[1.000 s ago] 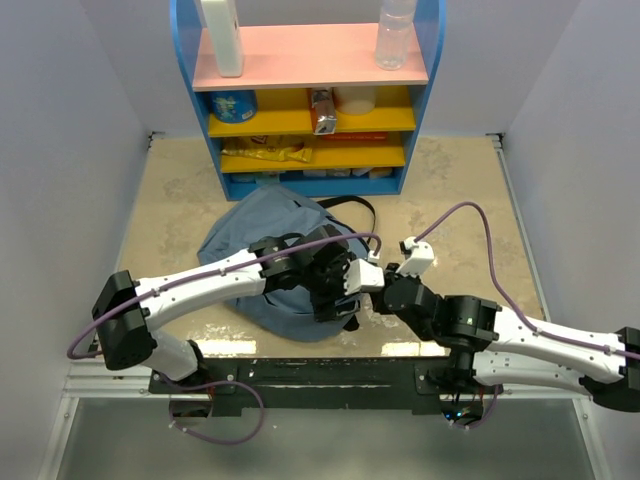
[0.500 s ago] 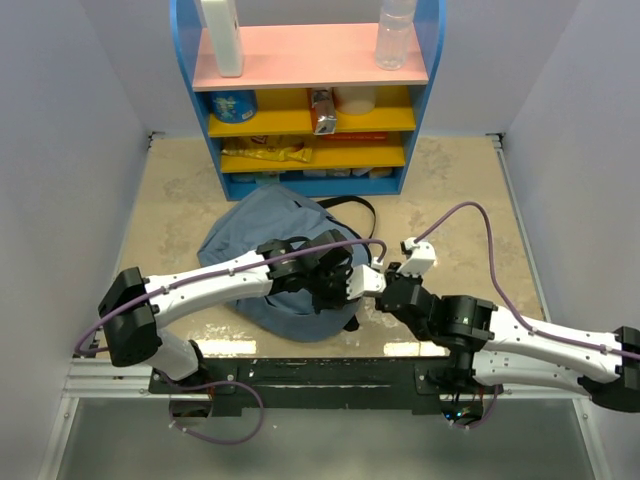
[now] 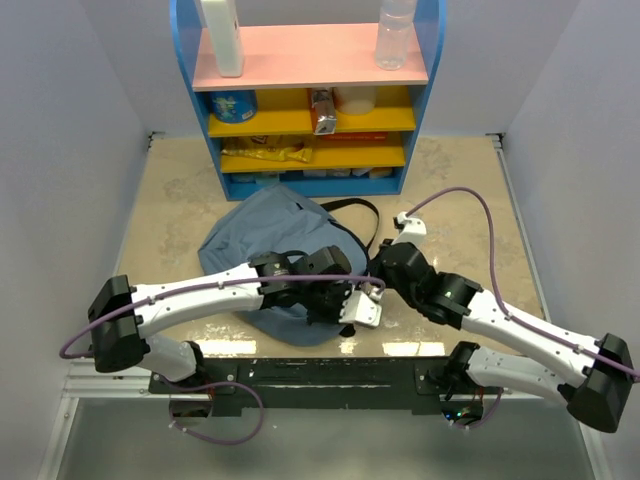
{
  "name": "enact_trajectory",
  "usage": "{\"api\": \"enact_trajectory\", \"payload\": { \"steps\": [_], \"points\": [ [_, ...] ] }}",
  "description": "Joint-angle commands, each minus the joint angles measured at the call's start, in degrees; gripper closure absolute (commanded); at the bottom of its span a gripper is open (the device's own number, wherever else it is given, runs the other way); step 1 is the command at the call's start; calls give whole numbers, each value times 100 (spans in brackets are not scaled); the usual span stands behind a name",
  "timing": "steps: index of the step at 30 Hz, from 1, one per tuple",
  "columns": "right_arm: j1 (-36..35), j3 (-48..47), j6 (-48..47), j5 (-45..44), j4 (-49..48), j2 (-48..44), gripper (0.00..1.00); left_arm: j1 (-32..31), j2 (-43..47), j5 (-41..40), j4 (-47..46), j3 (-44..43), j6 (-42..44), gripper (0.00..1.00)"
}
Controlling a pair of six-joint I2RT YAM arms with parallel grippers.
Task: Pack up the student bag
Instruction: Zip the student bag at the center of the board.
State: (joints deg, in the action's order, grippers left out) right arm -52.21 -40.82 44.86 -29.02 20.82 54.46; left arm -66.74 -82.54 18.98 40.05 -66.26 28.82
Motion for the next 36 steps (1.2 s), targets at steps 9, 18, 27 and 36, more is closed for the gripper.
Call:
{"api": "enact_trajectory", "payload": {
  "steps": [9,18,27,36],
  "points": [
    [834,-725,-1224,-96,-1071,671,100,-937,-130,1652,3033,-106,2057,100],
    [958,-1139,-1726,-219,-799,426,100,-1016,151,1556,3140,60,2225,100],
    [949,-753,-1358,1106,-623,-172,100,-1008,177,1232,2886,-71,2067,100],
    [703,250,-1515,2672,-352,-1182,55,376,598,-105,1173,-71,1302,100]
  ]
}}
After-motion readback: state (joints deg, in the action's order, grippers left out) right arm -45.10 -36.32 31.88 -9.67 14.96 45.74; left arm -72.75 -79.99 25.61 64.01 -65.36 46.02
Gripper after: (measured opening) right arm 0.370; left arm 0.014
